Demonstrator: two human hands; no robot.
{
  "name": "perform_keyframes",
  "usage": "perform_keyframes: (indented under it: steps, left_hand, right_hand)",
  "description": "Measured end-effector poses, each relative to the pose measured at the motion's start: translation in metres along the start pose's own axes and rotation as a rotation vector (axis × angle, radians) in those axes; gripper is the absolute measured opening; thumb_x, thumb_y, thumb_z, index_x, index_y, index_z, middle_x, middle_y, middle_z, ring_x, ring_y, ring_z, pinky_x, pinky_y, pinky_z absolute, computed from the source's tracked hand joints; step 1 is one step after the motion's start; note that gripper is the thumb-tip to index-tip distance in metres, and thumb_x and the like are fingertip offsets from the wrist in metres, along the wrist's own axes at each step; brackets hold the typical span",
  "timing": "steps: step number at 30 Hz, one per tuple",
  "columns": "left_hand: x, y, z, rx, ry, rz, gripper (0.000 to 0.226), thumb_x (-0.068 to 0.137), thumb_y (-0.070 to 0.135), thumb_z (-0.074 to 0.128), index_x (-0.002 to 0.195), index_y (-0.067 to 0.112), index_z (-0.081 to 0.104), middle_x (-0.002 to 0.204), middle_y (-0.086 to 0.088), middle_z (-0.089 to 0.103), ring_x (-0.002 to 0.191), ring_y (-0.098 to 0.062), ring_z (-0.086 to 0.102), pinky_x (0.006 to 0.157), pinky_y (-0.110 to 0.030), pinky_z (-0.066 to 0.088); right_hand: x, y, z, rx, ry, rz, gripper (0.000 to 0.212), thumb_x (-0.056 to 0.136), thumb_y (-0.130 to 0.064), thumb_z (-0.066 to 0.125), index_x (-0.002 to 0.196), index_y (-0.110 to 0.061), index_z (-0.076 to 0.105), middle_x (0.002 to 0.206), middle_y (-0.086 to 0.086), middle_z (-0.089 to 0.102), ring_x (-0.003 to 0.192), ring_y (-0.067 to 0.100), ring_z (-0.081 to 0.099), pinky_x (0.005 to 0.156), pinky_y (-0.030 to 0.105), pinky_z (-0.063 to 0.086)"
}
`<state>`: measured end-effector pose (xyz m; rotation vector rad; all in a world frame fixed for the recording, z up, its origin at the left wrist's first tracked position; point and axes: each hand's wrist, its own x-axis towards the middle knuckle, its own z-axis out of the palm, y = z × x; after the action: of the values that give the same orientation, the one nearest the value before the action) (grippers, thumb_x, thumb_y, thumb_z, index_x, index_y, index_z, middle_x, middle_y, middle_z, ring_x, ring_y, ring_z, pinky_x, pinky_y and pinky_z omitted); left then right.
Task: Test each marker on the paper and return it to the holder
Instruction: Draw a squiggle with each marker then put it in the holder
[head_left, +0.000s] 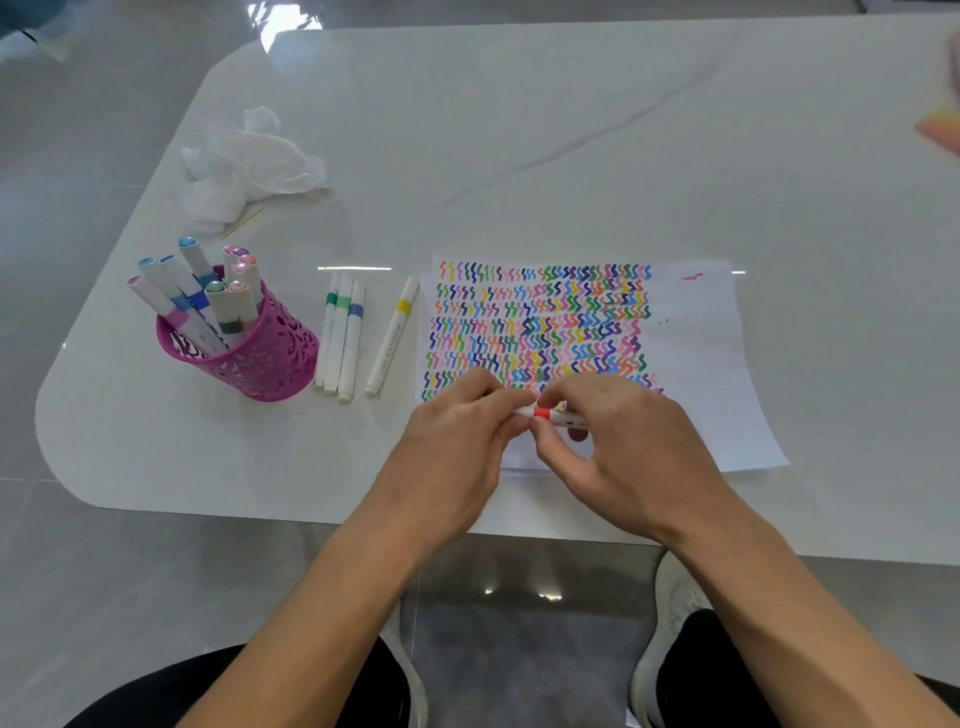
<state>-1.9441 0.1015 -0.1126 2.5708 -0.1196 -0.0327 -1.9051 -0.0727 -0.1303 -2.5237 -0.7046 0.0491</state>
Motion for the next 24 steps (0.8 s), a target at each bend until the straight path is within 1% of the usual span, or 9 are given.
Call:
perform_keyframes:
  steps: [2,5,10,13,17,19,22,23,24]
  left_hand:
    - [0.001,0.000,0.000,0.011,0.000,0.011,0.026,0.099,0.025,0.058,0.122,0.022,0.070,0.099,0.005,0.060,0.082,-0.010,0.057,0.072,-0.009,0.035]
    - [0.002,0.000,-0.002,0.013,0.028,0.017,0.021,0.098,0.022,0.061,0.115,0.020,0.073,0.098,0.003,0.063,0.079,-0.011,0.058,0.067,-0.002,0.030]
    - [0.003,0.002,-0.003,-0.001,0.044,0.022,0.019,0.096,0.018,0.063,0.111,0.019,0.075,0.098,0.003,0.068,0.081,-0.009,0.059,0.068,-0.001,0.032]
    - [0.005,0.002,-0.003,0.012,0.049,0.017,0.020,0.095,0.016,0.065,0.111,0.018,0.076,0.099,0.003,0.069,0.082,-0.006,0.057,0.071,-0.003,0.033]
    - [0.006,-0.001,-0.003,0.000,0.090,-0.013,0.019,0.094,0.020,0.067,0.111,0.019,0.076,0.102,0.005,0.071,0.085,-0.002,0.056,0.074,-0.002,0.034]
    - [0.007,0.000,-0.002,-0.018,0.117,-0.036,0.019,0.094,0.024,0.067,0.111,0.020,0.076,0.100,0.007,0.071,0.083,-0.001,0.056,0.073,-0.001,0.035]
    - [0.007,-0.002,0.000,-0.017,0.142,-0.082,0.021,0.095,0.027,0.066,0.112,0.020,0.076,0.100,0.007,0.070,0.083,-0.003,0.058,0.071,-0.001,0.035]
    - [0.007,-0.004,0.000,-0.025,0.151,-0.100,0.021,0.096,0.028,0.065,0.112,0.020,0.075,0.102,0.007,0.070,0.084,-0.004,0.058,0.071,-0.001,0.035]
    - [0.007,-0.006,0.000,-0.035,0.157,-0.119,0.021,0.096,0.028,0.064,0.112,0.020,0.075,0.103,0.007,0.069,0.086,-0.004,0.059,0.071,-0.001,0.036]
  right_hand:
    - [-0.001,0.002,0.000,-0.004,-0.015,-0.009,0.021,0.099,-0.041,0.063,0.100,-0.022,0.073,0.084,-0.009,0.068,0.070,0.007,0.050,0.060,0.016,0.034]
    - [-0.001,0.003,0.000,0.013,-0.028,-0.015,0.031,0.102,-0.048,0.052,0.095,-0.023,0.070,0.082,-0.011,0.065,0.066,0.007,0.047,0.058,0.009,0.024]
    - [-0.001,0.001,-0.005,-0.009,0.012,-0.039,0.033,0.102,-0.058,0.037,0.080,-0.033,0.043,0.067,-0.017,0.044,0.054,0.009,0.039,0.050,0.014,0.021]
    - [-0.003,0.005,-0.005,-0.030,0.028,-0.015,0.041,0.100,-0.062,0.040,0.074,-0.031,0.044,0.058,-0.015,0.041,0.048,0.012,0.040,0.047,0.020,0.026]
    - [-0.001,0.008,-0.006,-0.036,0.059,0.038,0.050,0.099,-0.067,0.041,0.068,-0.028,0.038,0.047,-0.012,0.029,0.041,0.004,0.031,0.047,0.022,0.021]
    - [-0.001,0.009,-0.004,0.004,0.032,0.069,0.044,0.102,-0.063,0.043,0.074,-0.030,0.044,0.050,-0.014,0.036,0.045,0.002,0.038,0.048,0.023,0.026]
    - [-0.003,0.013,-0.002,0.125,-0.017,0.130,0.011,0.104,-0.045,0.051,0.102,-0.034,0.050,0.065,-0.017,0.052,0.057,0.003,0.053,0.052,0.024,0.037]
    - [-0.003,0.014,-0.002,0.192,-0.023,0.161,0.009,0.104,-0.035,0.053,0.109,-0.034,0.045,0.072,-0.015,0.058,0.061,0.007,0.058,0.055,0.029,0.042]
    - [-0.003,0.016,-0.002,0.265,-0.021,0.192,0.016,0.104,-0.028,0.053,0.111,-0.034,0.040,0.079,-0.011,0.061,0.066,0.013,0.062,0.059,0.035,0.048]
